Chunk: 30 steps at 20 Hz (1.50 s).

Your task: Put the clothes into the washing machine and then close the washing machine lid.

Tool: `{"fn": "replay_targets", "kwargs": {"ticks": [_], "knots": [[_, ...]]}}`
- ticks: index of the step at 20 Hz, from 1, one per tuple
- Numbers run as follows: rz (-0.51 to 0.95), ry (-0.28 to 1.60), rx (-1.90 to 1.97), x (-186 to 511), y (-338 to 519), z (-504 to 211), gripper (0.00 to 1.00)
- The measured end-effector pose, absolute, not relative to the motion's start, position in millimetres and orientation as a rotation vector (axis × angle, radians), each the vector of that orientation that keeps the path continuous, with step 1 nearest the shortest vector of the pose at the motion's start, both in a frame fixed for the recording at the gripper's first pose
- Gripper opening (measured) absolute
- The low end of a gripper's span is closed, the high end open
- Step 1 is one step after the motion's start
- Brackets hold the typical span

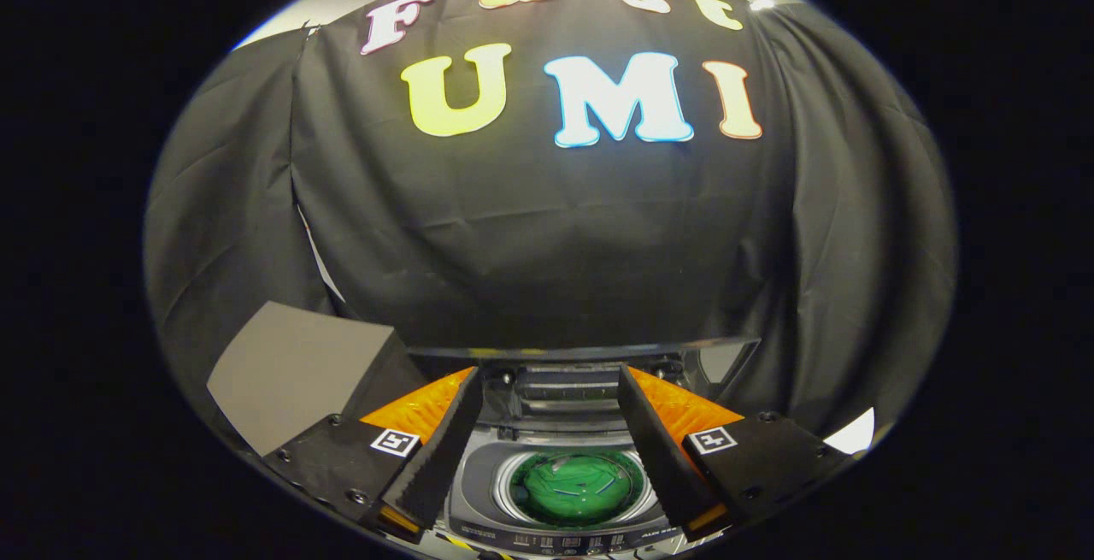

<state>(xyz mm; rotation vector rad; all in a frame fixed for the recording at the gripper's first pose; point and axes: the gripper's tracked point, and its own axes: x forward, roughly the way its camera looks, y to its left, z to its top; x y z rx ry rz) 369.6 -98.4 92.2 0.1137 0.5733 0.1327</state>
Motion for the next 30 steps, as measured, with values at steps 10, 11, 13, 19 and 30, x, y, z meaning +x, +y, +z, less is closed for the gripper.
{"fn": "replay_targets", "kwargs": {"ticks": [10,11,13,19,30], "knots": [[0.114,0.588,0.1,436.0,-89.0,94.5,0.99],[0.114,0.596,0.103,442.5,-88.6,90.3,0.99],[0.115,0.602,0.135,455.9,-87.4,85.8,0.98],[0.095,0.657,0.12,479.8,-89.2,56.0,0.98],[0.081,0.769,0.16,485.6,-78.9,3.4,0.98]]}}
